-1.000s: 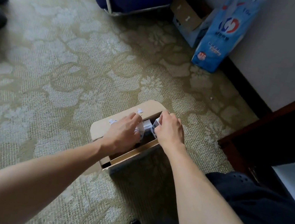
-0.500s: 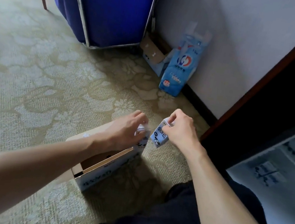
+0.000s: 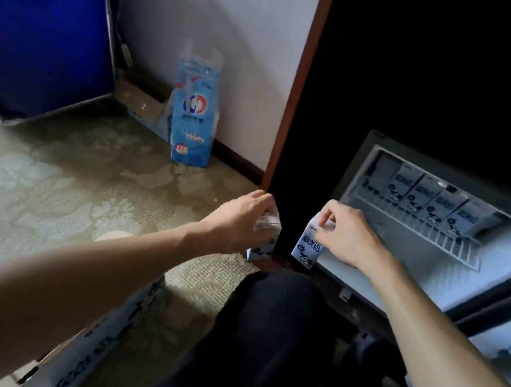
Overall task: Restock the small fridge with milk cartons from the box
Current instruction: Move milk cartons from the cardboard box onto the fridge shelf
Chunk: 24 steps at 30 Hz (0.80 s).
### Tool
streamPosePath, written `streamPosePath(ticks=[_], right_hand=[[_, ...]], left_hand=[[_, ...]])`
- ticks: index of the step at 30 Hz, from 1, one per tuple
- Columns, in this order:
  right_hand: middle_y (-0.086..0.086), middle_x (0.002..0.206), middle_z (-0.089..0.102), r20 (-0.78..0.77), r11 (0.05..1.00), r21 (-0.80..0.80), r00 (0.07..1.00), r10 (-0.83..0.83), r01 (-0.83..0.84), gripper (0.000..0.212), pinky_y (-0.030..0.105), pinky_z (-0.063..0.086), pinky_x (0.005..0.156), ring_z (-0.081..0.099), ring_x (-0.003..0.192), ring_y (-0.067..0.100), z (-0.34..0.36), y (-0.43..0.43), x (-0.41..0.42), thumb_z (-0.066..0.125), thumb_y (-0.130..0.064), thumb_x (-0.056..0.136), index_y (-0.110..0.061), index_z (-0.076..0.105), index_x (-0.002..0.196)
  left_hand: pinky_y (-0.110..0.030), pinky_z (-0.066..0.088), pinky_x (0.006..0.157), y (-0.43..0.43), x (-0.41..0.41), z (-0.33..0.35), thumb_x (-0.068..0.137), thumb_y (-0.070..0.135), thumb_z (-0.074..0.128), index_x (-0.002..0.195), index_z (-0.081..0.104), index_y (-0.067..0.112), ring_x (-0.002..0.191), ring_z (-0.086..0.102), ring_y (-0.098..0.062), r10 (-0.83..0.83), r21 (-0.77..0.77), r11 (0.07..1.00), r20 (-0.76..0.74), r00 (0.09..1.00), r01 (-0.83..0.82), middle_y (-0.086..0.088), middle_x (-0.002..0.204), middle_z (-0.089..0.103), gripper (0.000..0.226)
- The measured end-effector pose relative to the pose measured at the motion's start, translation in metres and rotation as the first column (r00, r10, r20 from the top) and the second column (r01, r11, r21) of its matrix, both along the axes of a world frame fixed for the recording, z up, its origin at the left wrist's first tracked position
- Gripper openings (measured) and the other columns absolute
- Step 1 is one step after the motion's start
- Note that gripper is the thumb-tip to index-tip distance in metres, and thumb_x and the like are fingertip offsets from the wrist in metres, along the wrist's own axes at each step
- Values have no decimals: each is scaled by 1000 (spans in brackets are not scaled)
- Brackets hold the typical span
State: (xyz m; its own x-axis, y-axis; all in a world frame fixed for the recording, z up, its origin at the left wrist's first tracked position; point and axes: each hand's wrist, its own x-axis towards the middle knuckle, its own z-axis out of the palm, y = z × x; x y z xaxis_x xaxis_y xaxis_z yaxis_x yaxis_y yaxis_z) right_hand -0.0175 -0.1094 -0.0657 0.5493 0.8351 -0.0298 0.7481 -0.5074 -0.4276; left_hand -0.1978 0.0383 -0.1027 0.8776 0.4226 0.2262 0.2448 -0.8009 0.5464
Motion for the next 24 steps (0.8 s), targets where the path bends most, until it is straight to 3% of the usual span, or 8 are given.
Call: streamPosePath(ticks=[2,4,7,10,13,19,24], right_hand=[[-8,91,61,-16,999,2,999,-43,43,20,36,53,66,62,80,16,-9,-19,22,72,-22,84,-29,53,82],[-14,89,58,-59,997,22,996,-73,75,17,26,44,56,58,76,9,-18,-36,43,71,-18,85,-26,57,84],[-17,88,57,-85,995,17,992,-97,98,13,19,35,52,53,70,-1,-32,-58,68,71,-13,86,-20,61,90],[-17,89,58,-71,992,-8,990,-125,124,16,24,40,61,57,79,4,-48,-75,94,72,-15,84,-21,59,91],[-16,82,53,-51,989,-50,989,-142,140,17,27,38,59,54,73,9,-66,-85,119,73,-18,85,-20,58,93],[-10,88,55,12,979,-68,982,-191,191,20,30,39,62,56,82,16,-102,-96,167,73,-20,86,-22,54,91],[-3,97,59,52,971,-63,973,-226,229,18,22,33,55,54,84,19,-129,-96,206,71,-16,85,-19,56,95]], left_hand=[[-22,45,63,-9,27,-2,84,36,72,104,59,25,76,55,-2,-46,-32,998,-33,998,45,13,102,55,26],[-19,45,63,-17,53,-5,83,35,72,104,61,23,80,58,-4,-89,-42,995,-62,994,86,12,103,57,26],[-30,53,74,-27,93,-16,81,35,73,102,62,23,89,61,-10,-126,-79,990,-77,989,120,10,103,59,27],[-25,50,71,-35,134,-31,80,34,75,98,61,23,89,59,-10,-130,-142,983,-85,988,117,7,102,59,25],[-20,45,66,-41,169,-47,81,36,74,99,59,20,88,57,-9,-163,-138,979,-82,983,150,7,100,58,28],[-37,52,78,-47,245,-71,86,37,70,103,55,17,95,58,-20,-285,-83,958,-195,938,274,0,110,58,30],[-37,51,87,-43,298,-105,88,23,67,113,54,17,103,56,-22,-292,-106,956,-202,935,275,0,121,54,28]])
